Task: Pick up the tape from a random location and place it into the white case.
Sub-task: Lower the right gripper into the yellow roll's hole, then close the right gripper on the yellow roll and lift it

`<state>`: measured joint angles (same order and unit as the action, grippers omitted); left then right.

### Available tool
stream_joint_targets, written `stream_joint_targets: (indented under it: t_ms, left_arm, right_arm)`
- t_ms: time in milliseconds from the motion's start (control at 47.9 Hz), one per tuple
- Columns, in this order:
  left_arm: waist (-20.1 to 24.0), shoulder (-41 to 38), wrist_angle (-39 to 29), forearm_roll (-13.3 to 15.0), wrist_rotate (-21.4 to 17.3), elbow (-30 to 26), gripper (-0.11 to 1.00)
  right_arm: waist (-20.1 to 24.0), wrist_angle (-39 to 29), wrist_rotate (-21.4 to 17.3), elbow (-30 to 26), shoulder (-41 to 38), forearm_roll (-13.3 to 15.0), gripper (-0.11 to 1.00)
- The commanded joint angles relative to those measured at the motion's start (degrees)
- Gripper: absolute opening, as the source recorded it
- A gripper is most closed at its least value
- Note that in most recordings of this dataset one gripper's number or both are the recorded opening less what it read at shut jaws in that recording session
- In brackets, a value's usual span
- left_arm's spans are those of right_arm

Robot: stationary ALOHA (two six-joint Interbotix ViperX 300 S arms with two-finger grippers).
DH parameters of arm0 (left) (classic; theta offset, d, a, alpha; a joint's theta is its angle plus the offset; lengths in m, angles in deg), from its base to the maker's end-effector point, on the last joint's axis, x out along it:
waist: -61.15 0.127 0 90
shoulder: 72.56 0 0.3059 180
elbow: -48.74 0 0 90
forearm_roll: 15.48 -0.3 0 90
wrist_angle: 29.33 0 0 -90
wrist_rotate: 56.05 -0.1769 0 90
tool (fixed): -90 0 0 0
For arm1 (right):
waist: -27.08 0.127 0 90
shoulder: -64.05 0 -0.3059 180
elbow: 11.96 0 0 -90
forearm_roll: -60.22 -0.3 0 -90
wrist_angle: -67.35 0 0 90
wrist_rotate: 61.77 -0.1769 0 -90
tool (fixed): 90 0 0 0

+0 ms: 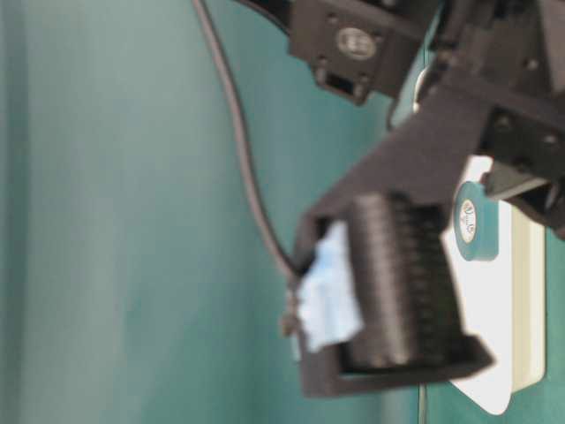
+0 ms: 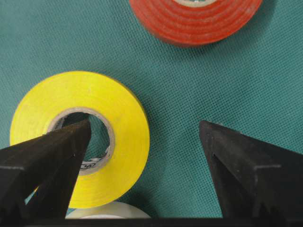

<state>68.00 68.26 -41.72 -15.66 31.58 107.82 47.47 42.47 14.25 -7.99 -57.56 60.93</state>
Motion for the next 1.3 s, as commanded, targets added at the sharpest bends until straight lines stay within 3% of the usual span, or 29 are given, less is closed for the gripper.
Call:
stream_joint_targets:
  t_ms: [0,355,439,606,1274]
  left_arm:
    - [0.2,-0.5,0.3,0.1,0.0,-0.5,0.95]
    - [0.1,-0.5,0.3,0.1,0.0,-0.4,0.95]
    - [0.1,-0.5,0.3,0.1,0.0,-0.4,0.95]
    - [0.1,-0.5,0.3,0.0,0.0,-0.4,0.95]
    - [0.1,-0.5,0.2,0.1,0.0,-0.4,0.95]
  right_arm:
    - [0.3,0.4,0.0,-0.5,0.9,0.0,0.91]
    - [0.3,0.4,0.0,-0.5,0.6,0.1,0.88]
    - [-0.1,0.4,0.0,-0.5,0.0,0.2,0.81]
    - [-0.3,-0.1,0.2,-0.5,-0.6,0.4,0.55]
    - [0.0,-0.3,0.1,-1.2,0.9,0.5,0.38]
